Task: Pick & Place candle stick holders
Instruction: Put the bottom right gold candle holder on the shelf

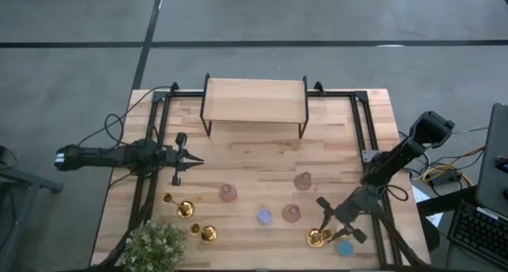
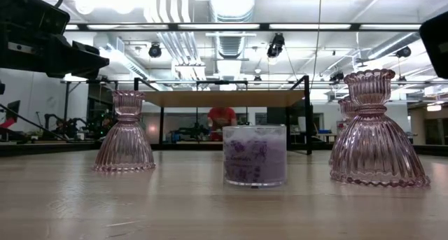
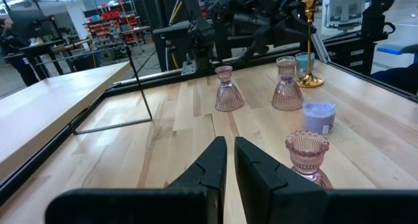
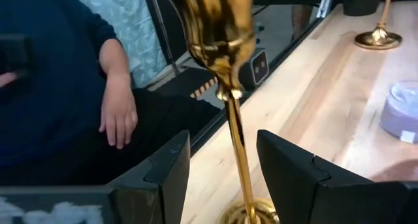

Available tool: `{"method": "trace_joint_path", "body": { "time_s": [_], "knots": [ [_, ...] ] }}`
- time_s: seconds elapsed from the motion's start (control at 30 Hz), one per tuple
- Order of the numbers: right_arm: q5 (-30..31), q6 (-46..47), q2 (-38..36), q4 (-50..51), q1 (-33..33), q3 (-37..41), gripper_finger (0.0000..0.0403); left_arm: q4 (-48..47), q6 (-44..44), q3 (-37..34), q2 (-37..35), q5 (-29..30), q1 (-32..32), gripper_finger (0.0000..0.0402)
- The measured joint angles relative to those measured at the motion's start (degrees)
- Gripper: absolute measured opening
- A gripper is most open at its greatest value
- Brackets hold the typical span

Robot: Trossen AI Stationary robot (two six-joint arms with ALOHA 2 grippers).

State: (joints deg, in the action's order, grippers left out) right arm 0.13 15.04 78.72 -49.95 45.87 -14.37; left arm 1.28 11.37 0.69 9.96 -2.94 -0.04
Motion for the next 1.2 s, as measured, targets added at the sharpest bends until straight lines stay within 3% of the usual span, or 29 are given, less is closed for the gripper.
{"method": "trace_joint_path", "body": {
  "time_s": [0.33,0.77,1.03,1.2],
  "knots": [
    [-0.07,-3.36,1.92,0.01,0.02,-2.08,0.0116,0.0,-0.01,0.0,0.0,0.0,0.0,0.0035],
    [-0.11,-4.75,-1.47,0.06,-0.02,-0.11,0.0023,0.0,0.01,0.0,0.0,0.0,-0.01,0.0035],
    [0.28,-5.21,-5.12,0.06,-0.48,-0.15,0.0021,0.0,0.0,0.0,0.0,0.0,-0.01,0.0035],
    [4.01,-6.55,-10.42,0.28,-2.92,-0.18,0.0022,0.0,0.01,0.0,0.0,0.0,-0.01,0.0035]
  ]
}}
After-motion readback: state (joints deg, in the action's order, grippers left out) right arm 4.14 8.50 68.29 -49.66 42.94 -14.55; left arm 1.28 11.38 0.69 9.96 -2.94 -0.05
